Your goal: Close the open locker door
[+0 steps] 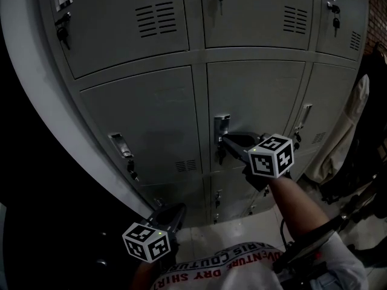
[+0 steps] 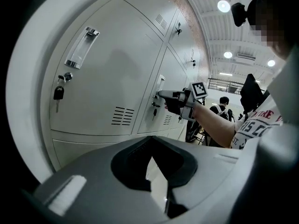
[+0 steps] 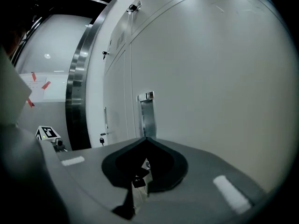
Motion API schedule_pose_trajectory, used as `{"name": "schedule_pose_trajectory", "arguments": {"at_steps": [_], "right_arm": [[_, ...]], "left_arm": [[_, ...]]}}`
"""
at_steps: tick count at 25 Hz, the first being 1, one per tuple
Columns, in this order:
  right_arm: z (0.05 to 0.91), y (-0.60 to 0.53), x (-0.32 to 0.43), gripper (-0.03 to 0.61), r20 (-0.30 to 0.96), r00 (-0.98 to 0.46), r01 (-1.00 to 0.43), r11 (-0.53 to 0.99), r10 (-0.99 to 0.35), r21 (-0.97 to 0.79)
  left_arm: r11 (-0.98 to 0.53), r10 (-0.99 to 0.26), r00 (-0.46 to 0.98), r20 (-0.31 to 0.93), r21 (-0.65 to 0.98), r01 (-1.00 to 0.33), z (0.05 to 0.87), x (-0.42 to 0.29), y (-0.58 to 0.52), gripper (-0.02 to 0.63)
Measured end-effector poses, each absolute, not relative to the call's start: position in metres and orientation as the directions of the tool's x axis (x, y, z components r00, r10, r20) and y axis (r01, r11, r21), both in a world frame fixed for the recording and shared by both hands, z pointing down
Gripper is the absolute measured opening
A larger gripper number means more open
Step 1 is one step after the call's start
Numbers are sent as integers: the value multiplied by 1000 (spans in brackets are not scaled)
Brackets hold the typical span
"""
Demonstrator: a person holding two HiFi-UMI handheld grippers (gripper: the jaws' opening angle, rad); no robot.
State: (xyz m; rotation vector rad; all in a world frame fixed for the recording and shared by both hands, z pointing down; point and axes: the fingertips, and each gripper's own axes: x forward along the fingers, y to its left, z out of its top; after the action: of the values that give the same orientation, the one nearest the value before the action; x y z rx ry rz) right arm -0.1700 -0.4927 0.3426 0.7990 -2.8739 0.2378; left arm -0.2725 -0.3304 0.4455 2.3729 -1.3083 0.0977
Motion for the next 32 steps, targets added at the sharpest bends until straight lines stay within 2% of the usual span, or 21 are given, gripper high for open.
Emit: {"name": "schedule_pose_trajectory", "arguments": {"at_steps": [6,14,26,32], "right_arm": [[359,-480,-165,-5,211,-840,-530,838,-499,-127],[379,-382,-125,-5,294,-846,-478,877,-445,-45],[443,-148,-3,-5,364,-856,-444,882,-366,-159],[466,-51,59,-5,338,-875,-436,868,-346,-238]], "left_arm": [[-446,-798,541,266,344,-826,449,-270,-324,5],[-460,-787,558,263,351,-815,442,-233,-297,5],[-551,-735,625,263,305,-777,437,-81,-144,5],[-582,-717,644,267,278,-764,455,-11,-50,5]]}}
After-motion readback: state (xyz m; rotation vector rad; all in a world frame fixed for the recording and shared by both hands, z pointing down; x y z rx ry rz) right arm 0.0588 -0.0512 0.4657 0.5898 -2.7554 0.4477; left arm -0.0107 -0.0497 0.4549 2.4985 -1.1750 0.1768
